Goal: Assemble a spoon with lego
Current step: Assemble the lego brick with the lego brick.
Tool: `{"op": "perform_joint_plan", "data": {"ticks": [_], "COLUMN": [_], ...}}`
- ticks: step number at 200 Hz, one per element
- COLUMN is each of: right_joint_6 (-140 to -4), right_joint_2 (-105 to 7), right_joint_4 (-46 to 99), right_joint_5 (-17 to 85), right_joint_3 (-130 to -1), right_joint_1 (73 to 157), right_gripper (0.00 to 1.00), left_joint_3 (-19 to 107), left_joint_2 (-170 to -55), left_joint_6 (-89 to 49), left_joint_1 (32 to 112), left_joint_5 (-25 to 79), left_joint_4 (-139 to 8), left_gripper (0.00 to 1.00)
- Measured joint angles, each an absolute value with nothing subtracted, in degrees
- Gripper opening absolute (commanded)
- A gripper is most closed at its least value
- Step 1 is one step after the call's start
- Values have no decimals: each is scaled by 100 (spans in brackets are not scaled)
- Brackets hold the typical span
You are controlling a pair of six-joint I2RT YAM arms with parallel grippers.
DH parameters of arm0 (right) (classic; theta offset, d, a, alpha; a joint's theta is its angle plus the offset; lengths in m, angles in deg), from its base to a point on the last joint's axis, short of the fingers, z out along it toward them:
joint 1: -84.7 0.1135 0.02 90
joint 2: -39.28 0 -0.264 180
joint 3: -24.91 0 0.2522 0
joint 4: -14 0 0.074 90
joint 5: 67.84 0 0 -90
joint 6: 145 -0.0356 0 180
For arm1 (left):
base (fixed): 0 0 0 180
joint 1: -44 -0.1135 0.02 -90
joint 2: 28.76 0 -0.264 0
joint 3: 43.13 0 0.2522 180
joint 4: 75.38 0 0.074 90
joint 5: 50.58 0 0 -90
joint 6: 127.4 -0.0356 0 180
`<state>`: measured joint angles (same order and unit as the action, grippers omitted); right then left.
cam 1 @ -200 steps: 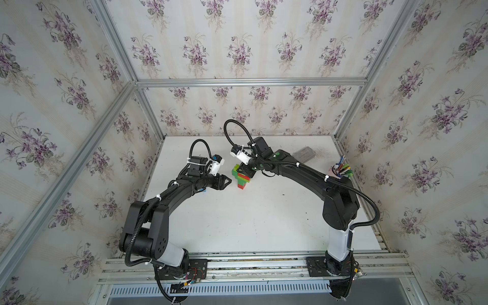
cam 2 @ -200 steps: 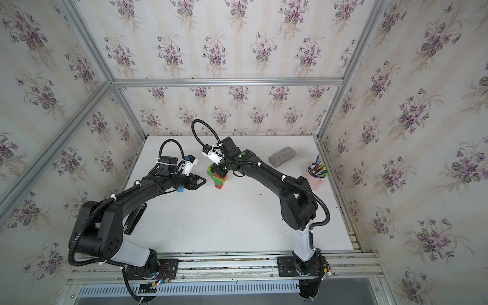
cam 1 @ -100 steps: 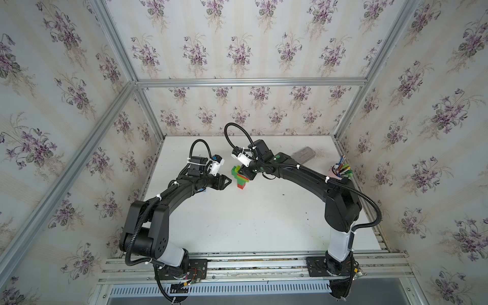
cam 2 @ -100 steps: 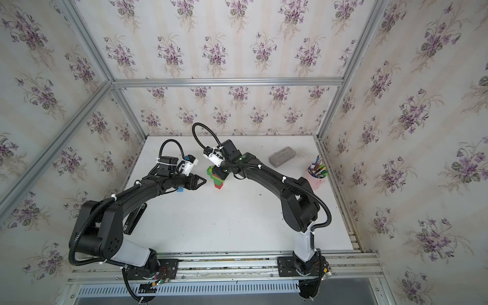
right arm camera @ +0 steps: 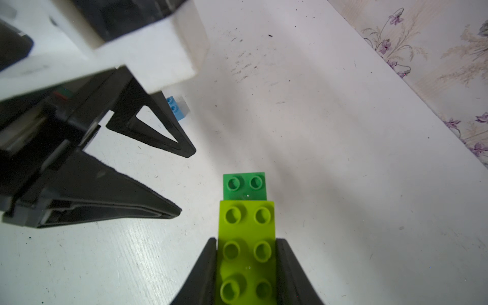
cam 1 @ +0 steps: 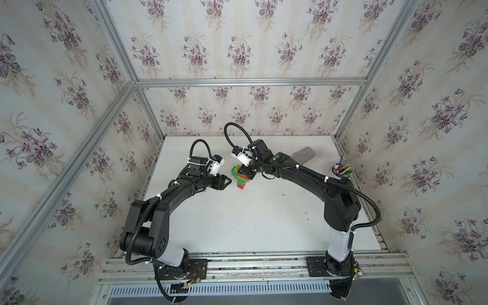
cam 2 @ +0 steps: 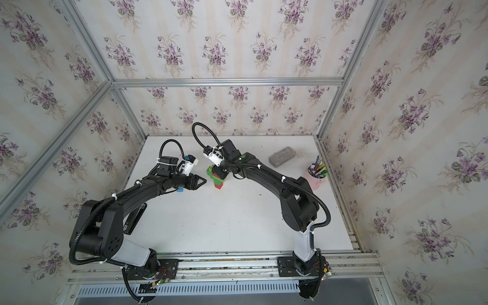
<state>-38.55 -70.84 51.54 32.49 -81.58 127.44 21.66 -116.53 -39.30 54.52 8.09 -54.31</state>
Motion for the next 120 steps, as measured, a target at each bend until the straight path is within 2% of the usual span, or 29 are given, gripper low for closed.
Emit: {"op": "perform_joint_plan", "data": {"ticks": [120], "right_joint_6": [-3849], "right_joint_2": [-7436], "right_joint_4": [4972], "right_joint_5": [3166], "right_joint_3": [-8335], "right_joint_1": [12748], "right_gripper": [19], "left_joint_3": [2166], "left_joint_2": [-11651], "left_joint_6": [-3930], "left_joint_1": [5455], "left_joint_5": [844], "left_joint_4": [-5429], "left_gripper": [63]}}
